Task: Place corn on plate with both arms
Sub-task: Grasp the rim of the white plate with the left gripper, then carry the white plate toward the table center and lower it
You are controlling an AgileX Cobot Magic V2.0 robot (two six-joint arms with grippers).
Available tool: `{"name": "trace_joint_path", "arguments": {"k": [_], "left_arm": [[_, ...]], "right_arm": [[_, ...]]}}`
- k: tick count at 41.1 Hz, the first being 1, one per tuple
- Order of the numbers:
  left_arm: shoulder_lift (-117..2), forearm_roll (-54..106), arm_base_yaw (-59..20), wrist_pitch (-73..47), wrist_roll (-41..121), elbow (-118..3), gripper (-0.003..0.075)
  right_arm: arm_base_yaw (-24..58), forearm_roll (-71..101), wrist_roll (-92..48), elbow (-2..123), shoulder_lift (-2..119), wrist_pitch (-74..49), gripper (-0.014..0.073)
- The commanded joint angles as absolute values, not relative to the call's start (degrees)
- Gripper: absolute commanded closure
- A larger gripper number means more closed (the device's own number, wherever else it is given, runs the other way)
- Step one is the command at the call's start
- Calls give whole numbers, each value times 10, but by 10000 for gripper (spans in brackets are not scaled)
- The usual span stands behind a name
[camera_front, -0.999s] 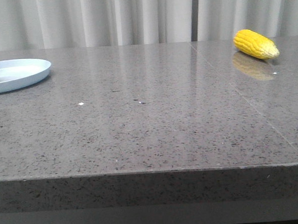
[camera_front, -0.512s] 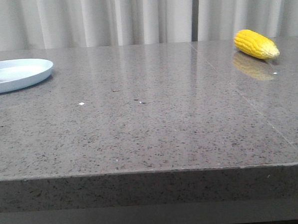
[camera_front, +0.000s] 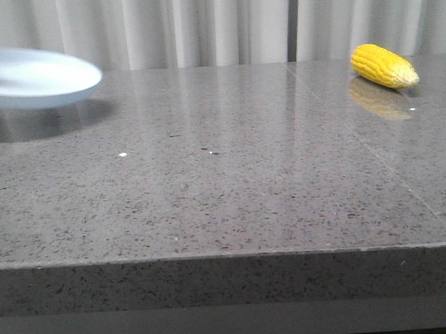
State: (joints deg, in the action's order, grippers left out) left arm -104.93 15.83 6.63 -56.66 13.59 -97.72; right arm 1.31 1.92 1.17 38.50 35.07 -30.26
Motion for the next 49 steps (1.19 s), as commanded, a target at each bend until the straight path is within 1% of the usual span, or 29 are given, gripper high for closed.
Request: {"name": "trace_joint_path", "arguments": {"k": [1, 8, 14, 23, 32, 44, 46, 49], "left_arm": [[-1000, 197, 31, -561, 135, -1011, 741], [-1000, 241, -39, -560, 135, -1023, 741], [-1011, 245, -99, -556, 135, -1023, 741], [-1047, 245, -160, -552, 135, -1023, 741], [-1089, 246, -189, -537, 135, -1023, 741], [-1124, 248, -194, -537, 135, -1022, 739], [-1124, 248, -194, -540, 135, -1022, 730], [-1124, 248, -194, -544, 135, -1022, 657]], "right_arm": [[9, 12, 8, 400, 355, -256, 52], [9, 12, 8, 400, 355, -256, 52], [9, 12, 8, 400, 355, -256, 52], [9, 12, 8, 400, 355, -256, 52], [9, 12, 8, 400, 355, -256, 52], [9, 12, 8, 400, 355, -256, 52], [9, 12, 8, 400, 355, -256, 52], [9, 12, 8, 400, 355, -256, 52]]}}
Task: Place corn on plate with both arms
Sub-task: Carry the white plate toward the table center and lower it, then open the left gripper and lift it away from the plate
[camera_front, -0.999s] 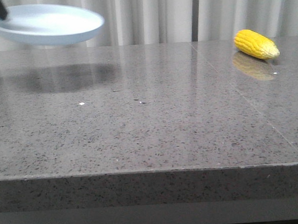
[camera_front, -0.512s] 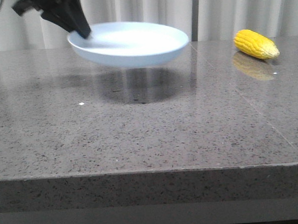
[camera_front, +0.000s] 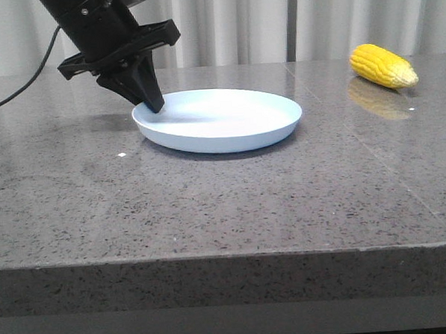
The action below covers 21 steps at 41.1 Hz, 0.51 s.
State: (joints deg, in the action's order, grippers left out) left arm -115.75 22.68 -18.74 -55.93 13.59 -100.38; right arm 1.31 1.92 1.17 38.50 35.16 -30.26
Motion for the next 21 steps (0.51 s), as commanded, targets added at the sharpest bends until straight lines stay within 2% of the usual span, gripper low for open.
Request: {"name": "trace_joint_path", "arguments": {"k": [1, 5, 8, 10, 13, 21], "left_arm": [[-1124, 248, -194, -545, 135, -1022, 608], [-1124, 248, -194, -551, 135, -1022, 396], [-1124, 243, -191, -565, 135, -1027, 266], [-1118, 232, -190, -575, 135, -1028, 211], [-1099, 216, -190, -579, 135, -1028, 188], [-1022, 172, -215, -585, 135, -1021, 189]], "right_arm": [[9, 12, 8, 400, 355, -256, 52], [9, 12, 8, 400, 355, -255, 52], [9, 12, 8, 400, 355, -255, 52], [9, 12, 8, 400, 355, -256, 52], [9, 12, 8, 400, 355, -256, 52], [9, 12, 8, 400, 355, -256, 48]]}}
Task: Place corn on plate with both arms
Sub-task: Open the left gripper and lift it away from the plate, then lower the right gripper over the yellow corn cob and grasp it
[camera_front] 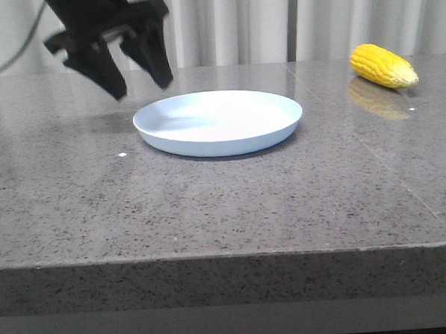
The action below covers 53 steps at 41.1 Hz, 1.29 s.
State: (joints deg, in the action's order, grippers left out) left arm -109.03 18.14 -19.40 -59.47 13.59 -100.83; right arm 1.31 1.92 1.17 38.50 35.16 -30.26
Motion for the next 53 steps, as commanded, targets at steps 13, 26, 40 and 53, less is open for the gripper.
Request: {"name": "trace_joint_path", "arguments": {"k": [13, 26, 40, 53], "left_arm": [[-878, 16, -321, -555, 84, -915, 189], [-670, 16, -329, -451, 71, -706, 189], [-513, 16, -329, -452, 71, -577, 189], [-492, 16, -329, -456, 71, -569, 199]], "right_arm": [[9, 12, 8, 401, 355, -258, -34], [9, 12, 8, 409, 355, -264, -34], [9, 12, 8, 536, 473, -349, -34], [9, 18, 8, 716, 677, -451, -34]]}}
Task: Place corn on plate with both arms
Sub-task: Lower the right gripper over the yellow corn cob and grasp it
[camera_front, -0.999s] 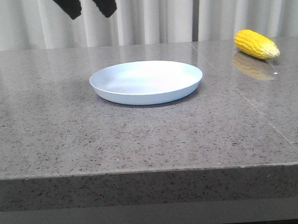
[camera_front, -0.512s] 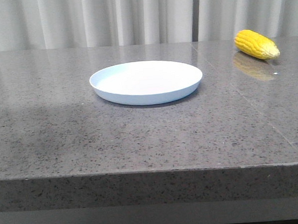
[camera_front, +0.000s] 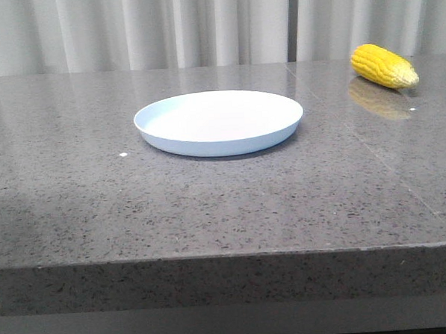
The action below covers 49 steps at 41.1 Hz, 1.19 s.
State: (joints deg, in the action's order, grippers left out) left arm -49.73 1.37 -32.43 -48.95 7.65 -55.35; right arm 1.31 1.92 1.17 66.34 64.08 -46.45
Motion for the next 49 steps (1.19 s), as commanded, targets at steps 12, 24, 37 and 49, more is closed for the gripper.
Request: {"name": "trace_joint_path", "arguments": {"k": [12, 24, 37, 49], "left_arm": [[-493, 16, -329, -456, 71, -569, 250], [-493, 16, -329, -456, 71, -569, 284], [-493, 16, -329, -456, 71, -569, 283], [-493, 16, -329, -456, 71, -569, 284]], "right_arm": [[9, 17, 8, 851, 844, -443, -34], [9, 17, 6, 951, 981, -372, -34], [9, 0, -17, 1034, 1109, -310, -34], [9, -22, -17, 1047, 1169, -260, -30]]}}
